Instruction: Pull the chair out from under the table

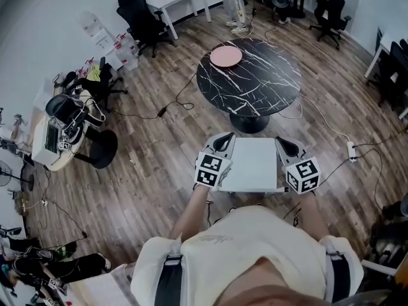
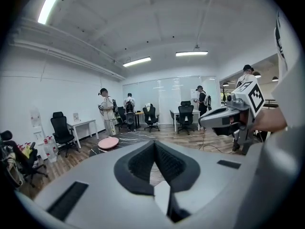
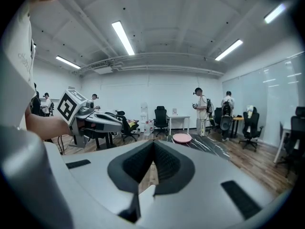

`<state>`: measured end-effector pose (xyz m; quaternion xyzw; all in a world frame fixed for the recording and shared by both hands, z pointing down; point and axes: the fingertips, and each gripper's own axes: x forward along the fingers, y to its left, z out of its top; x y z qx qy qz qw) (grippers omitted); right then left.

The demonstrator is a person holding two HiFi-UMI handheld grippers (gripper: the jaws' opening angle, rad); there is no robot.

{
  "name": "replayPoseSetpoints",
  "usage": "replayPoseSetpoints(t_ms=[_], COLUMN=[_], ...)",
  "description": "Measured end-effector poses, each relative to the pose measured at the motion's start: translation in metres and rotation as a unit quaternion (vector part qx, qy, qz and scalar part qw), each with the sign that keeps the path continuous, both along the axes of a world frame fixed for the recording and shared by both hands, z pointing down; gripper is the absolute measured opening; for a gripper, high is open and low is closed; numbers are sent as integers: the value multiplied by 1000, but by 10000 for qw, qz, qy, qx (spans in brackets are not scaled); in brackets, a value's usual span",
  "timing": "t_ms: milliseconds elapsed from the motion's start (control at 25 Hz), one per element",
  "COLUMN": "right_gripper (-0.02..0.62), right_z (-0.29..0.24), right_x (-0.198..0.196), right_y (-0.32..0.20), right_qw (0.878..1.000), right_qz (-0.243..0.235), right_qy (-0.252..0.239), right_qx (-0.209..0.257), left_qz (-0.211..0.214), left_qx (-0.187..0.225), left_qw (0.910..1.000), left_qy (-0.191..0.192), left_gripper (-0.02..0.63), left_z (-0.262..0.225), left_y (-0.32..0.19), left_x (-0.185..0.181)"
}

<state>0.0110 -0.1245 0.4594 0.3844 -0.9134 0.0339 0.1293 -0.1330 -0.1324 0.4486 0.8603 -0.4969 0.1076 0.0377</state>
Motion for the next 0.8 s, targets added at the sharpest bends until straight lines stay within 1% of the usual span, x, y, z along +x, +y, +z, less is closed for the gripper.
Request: replayPoseSetpoints(t_ms=[200, 440, 560, 800], right_gripper=[5, 5, 5, 5], right_z=[1, -1, 1, 6], right_x=[-2, -3, -6, -7], right_y=[-4, -3, 0, 3], right_qw=[9999, 9998, 9997, 9998], right_qz=[13, 36, 9, 12], right_qy=[-154, -207, -230, -202], right_qx=[-45, -6, -33, -56], left_qz=[-42, -118, -97, -96], left_qx=[59, 51, -23, -61], left_qw=[10000, 9998, 9997, 9997], left_qy=[-32, 136, 215, 206], left_gripper=[17, 17, 17, 17], left_z=[2, -2, 0, 4], left_y=[-4, 0, 3, 9], left_x=[0, -5, -8, -8])
